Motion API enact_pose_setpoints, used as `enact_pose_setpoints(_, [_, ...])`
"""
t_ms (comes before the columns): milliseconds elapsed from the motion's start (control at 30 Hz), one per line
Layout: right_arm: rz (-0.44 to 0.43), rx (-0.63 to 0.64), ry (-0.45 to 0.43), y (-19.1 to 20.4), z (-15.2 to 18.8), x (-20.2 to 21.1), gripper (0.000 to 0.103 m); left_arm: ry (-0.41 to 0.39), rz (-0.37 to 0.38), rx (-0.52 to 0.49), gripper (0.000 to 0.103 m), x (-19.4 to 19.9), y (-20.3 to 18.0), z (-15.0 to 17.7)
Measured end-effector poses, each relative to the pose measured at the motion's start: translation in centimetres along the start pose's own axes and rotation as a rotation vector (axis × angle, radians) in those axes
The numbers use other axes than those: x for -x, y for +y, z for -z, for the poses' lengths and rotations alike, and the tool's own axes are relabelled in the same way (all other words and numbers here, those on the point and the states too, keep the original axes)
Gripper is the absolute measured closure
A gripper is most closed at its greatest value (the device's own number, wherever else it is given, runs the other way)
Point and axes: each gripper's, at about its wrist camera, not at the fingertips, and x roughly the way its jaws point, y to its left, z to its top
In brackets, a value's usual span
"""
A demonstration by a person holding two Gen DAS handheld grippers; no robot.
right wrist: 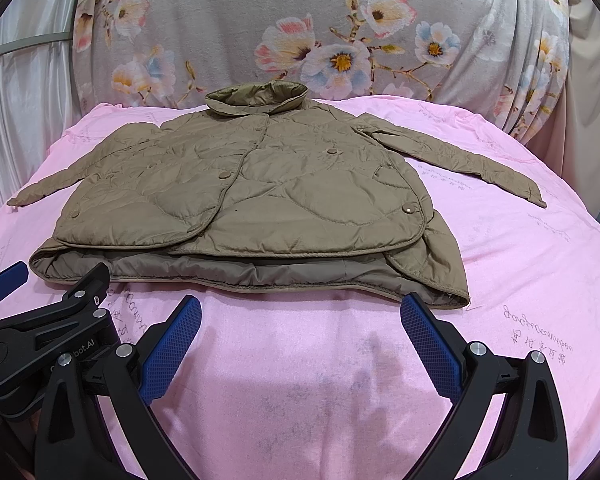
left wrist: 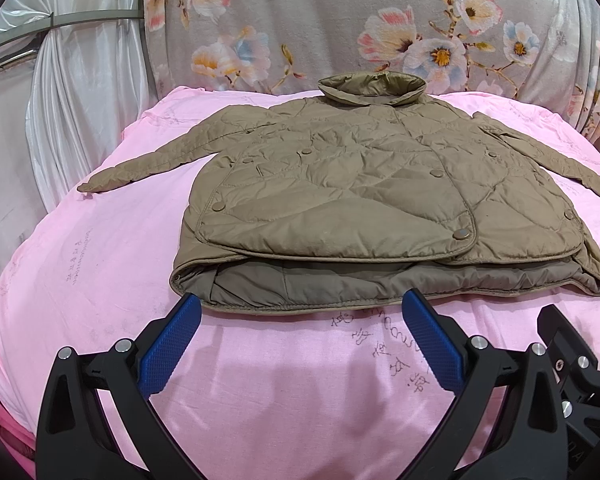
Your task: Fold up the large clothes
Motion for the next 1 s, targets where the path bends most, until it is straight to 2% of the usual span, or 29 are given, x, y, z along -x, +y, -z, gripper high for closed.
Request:
enact_pose_setpoints(400, [-0.005, -0.001, 0.006, 0.2, 0.0, 0.0, 0.005, 0.001, 0.001, 0.001, 0.005, 0.0, 0.0, 0.0])
enact_pose_setpoints(567, [-0.094, -0.048, 0.039, -1.0, -0.6, -0.5, 0.005, -0.002, 0.023, 0.019, 0.005, 0.6, -0.2, -0.4])
enact_pose_setpoints(667, [-0.130, -0.097, 0.024, -3.5, -1.6, -0.6, 0.005, 0.011, 0.058, 0.052, 0.005, 0.6, 0.9, -0.7])
enact_pose_setpoints(800, [-0.068, -0.139, 0.015, -8.2, -4.9, -1.8, 0.005, -0.001, 0.050, 0.087, 0.005, 0.7, 3.1, -2.5])
enact_pose_setpoints(933, [-0.017, -0.295, 0.004, -15.7, -8.0, -4.4, 0.005, -0.056, 0.026, 0.106, 0.005, 1.1, 4.9, -5.1])
enact_pose_setpoints(1000, [-0.002, -0.397, 0.000, -19.5, -9.0, -6.1, 0.005, -0.056, 0.019, 0.120, 0.005, 0.6, 5.7, -6.3])
